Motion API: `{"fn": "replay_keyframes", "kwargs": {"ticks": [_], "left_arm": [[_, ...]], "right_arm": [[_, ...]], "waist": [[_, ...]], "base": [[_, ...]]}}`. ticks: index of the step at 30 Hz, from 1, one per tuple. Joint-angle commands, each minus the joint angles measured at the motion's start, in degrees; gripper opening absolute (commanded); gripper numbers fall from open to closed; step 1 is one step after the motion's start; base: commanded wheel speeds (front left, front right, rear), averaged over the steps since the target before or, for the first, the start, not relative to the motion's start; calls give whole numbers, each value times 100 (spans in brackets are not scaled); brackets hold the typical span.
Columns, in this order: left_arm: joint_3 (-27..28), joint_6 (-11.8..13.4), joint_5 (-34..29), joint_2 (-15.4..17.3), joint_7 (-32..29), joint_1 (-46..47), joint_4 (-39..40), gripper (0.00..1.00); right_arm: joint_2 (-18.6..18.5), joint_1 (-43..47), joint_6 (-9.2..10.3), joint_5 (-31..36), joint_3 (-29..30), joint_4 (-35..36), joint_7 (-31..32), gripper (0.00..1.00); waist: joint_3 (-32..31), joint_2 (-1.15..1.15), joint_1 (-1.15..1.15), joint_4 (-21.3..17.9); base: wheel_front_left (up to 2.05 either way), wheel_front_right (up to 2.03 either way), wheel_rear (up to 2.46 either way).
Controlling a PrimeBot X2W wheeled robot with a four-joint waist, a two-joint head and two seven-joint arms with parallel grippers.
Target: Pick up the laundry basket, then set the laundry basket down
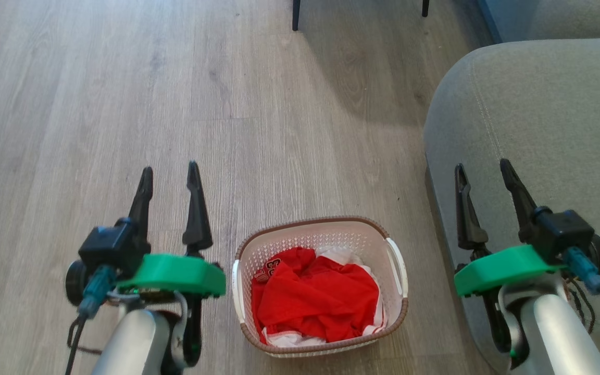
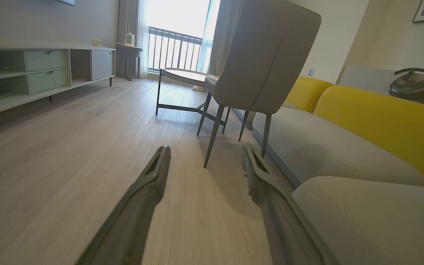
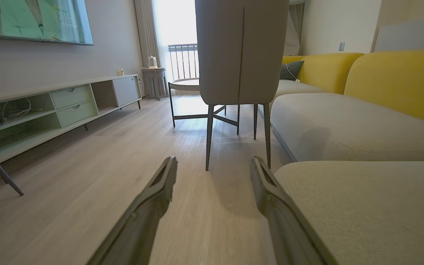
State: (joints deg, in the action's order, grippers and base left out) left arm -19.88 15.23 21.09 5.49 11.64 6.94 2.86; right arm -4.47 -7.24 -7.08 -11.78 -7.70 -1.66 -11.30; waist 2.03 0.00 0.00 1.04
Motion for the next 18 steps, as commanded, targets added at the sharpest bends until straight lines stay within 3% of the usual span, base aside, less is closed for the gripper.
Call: {"fn": "replay_keyframes", "kwargs": {"ticks": [1, 4, 18], "left_arm": [[323, -190, -229, -77, 83, 84, 122, 100], [578, -516, -486, -208, 151, -53, -107, 100], [541, -1182, -748, -259, 336, -187, -1104, 100]], "right_arm": [[9, -193, -36, 225, -73, 100, -117, 100], [43, -146, -37, 408, -28, -82, -184, 100], [119, -143, -41, 1054, 21, -1055, -370, 100]], "waist": [[-11, 0, 0, 5], [-27, 0, 0, 11], [-85, 0, 0, -10]], "base": [[0, 0, 0], [0, 0, 0], [0, 0, 0]]}}
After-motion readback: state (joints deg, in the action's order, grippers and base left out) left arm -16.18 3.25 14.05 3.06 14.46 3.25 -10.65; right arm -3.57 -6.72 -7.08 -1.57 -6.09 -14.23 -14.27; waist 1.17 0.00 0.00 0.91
